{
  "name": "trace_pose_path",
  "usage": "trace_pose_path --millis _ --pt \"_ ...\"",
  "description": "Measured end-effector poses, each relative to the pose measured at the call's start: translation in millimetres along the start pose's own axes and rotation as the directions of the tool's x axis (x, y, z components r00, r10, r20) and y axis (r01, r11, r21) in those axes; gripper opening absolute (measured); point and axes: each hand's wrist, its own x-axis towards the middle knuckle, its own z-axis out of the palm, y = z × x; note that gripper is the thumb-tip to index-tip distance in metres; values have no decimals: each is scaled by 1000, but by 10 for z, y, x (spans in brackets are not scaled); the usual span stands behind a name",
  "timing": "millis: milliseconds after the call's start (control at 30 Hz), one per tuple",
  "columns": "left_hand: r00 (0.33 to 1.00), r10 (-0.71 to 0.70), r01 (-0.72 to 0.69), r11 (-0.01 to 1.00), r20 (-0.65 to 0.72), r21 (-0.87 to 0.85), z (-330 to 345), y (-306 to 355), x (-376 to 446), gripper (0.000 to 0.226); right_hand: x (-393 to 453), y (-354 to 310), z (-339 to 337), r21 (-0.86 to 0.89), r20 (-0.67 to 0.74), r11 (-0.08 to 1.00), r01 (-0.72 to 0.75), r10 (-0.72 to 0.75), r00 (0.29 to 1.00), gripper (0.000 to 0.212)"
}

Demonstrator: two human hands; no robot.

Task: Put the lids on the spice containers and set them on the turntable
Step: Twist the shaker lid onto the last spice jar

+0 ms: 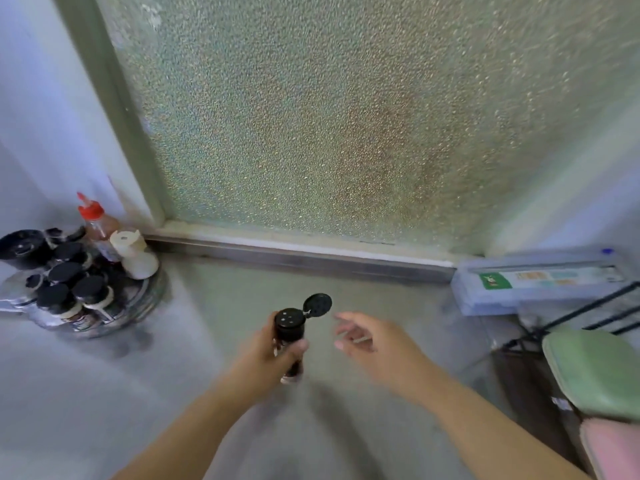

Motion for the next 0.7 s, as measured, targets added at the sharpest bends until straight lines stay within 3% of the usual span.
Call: trace_pose_path --millis 100,200,267,367,433,500,567,700 --pt "994 103 -104 995 -27 -12 20 416 -24 12 -43 -266 -222 154 -174 978 138 -111 978 39" --pt "985 165 -170 976 -45 -133 -51 797 -52 9 -104 -505 -424 188 -221 948 258 -215 951 44" --pt "975 217 -224 954 -56 -199 -123 998 -68 12 -147 -646 -527 298 -240 904 306 -240 941 43" --pt "951 304 -308 931 -52 -195 -227 1246 -126 15 -180 -831 -634 518 -273 785 341 -226 935 50" --pt "936 350 -350 916 -37 -196 -256 1364 -185 14 -190 -944 -654 692 -256 646 321 -196 947 62" --pt "913 408 -404 899 -17 -169 -267 1449 -257 18 -208 -1045 -659 816 -224 510 272 -155 962 46" --pt "900 435 -431 888 -10 -157 -280 1504 -329 20 -256 -1137 -651 790 -228 550 272 -148 962 26" --pt "888 460 -458 887 7 -62 -346 1466 -416 27 -365 -1254 -615 642 -349 658 392 -204 915 27"
